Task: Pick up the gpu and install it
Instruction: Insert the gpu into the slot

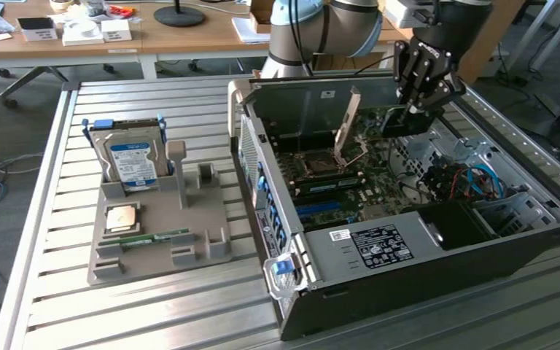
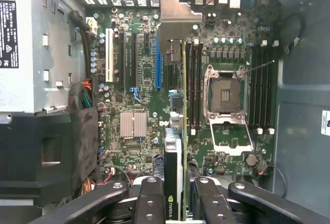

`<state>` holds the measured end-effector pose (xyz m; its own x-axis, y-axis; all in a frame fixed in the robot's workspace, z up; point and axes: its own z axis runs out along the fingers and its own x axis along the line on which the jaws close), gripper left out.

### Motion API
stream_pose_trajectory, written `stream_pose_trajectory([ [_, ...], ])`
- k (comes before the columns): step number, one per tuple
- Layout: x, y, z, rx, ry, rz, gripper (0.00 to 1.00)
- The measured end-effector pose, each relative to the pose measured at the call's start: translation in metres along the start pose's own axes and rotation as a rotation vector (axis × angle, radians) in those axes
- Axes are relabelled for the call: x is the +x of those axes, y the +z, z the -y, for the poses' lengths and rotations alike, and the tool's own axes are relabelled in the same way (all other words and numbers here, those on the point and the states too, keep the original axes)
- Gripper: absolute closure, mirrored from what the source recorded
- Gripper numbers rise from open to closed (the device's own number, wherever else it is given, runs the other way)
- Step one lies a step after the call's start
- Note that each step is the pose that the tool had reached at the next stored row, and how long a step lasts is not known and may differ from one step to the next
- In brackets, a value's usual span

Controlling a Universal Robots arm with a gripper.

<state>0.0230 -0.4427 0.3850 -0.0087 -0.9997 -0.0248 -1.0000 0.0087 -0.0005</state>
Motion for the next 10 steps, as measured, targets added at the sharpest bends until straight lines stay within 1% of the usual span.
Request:
stream_pose_trajectory([
  [6, 0.000, 0.0016, -0.0078, 0.0011, -0.006, -0.0003, 0.73],
  [10, 0.000, 0.0047, -0.0127, 0.0031, -0.012, 0.0000, 0.73],
])
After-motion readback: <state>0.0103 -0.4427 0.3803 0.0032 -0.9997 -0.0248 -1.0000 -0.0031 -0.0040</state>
